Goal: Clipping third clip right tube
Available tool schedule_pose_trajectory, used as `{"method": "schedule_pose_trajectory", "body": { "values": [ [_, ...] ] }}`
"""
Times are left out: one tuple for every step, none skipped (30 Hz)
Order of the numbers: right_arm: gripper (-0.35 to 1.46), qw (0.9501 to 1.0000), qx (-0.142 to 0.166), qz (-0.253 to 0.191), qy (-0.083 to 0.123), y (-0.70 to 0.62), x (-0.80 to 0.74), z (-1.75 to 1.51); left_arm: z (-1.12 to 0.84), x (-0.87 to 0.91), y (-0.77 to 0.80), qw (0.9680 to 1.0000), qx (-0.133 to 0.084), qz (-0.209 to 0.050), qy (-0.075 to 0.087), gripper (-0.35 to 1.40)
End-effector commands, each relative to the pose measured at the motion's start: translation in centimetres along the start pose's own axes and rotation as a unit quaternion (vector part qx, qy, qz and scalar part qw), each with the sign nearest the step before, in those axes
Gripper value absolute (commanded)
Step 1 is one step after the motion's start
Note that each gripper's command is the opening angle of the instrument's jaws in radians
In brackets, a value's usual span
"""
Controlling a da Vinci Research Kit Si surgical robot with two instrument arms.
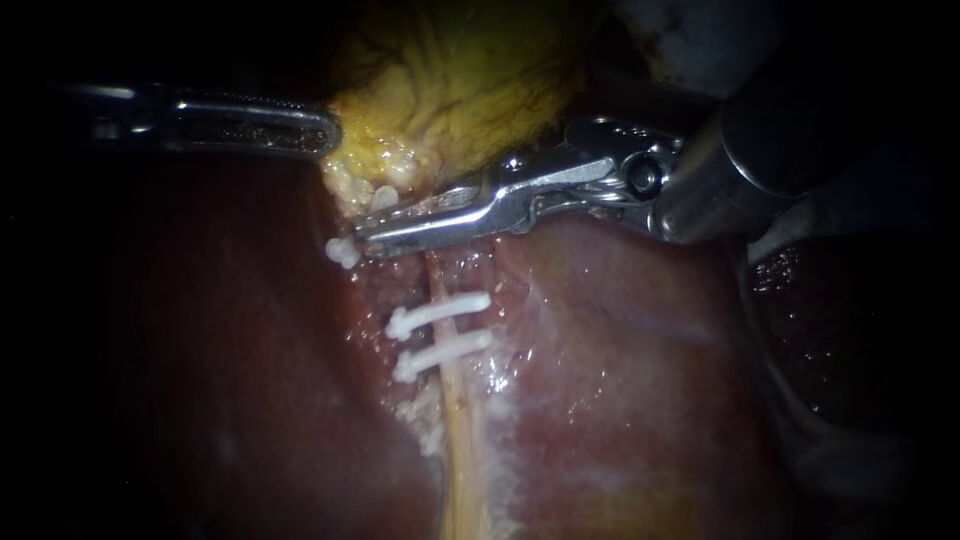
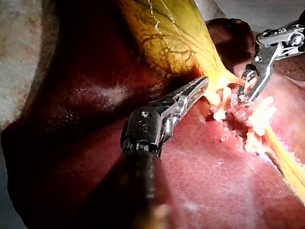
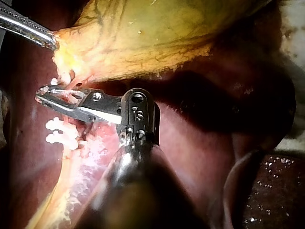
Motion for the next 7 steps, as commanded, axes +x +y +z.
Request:
{"method": "schedule_pose_trajectory", "body": {
  "values": [
    [-0.35, 1.0000, 0.001, 0.000, 0.000, 0.01, -0.01, 0.00, 0.00, 0.00, 0.00, 1.0000, 0.000, 0.000, 0.000, -0.35],
    [-0.35, 1.0000, 0.001, 0.000, 0.000, 0.01, -0.01, 0.00, 0.00, 0.01, 0.00, 1.0000, 0.000, 0.000, 0.000, -0.35],
    [-0.35, 1.0000, 0.001, 0.000, 0.000, 0.01, -0.01, 0.00, 0.00, 0.01, 0.00, 1.0000, 0.000, 0.000, 0.000, -0.35],
    [-0.35, 1.0000, 0.001, 0.000, 0.000, 0.01, -0.01, 0.00, 0.00, 0.01, 0.00, 1.0000, 0.000, 0.000, 0.000, -0.35],
    [-0.35, 1.0000, 0.001, 0.000, 0.000, 0.01, -0.01, 0.00, 0.00, 0.01, 0.00, 1.0000, 0.000, 0.000, 0.000, -0.35],
    [-0.35, 1.0000, 0.001, 0.000, 0.000, 0.01, -0.01, 0.00, 0.00, 0.01, 0.00, 1.0000, 0.000, 0.000, 0.000, -0.35],
    [-0.35, 1.0000, 0.001, -0.001, 0.000, 0.01, -0.01, 0.00, 0.00, 0.01, 0.00, 1.0000, 0.000, 0.000, 0.000, -0.35]
  ]
}}
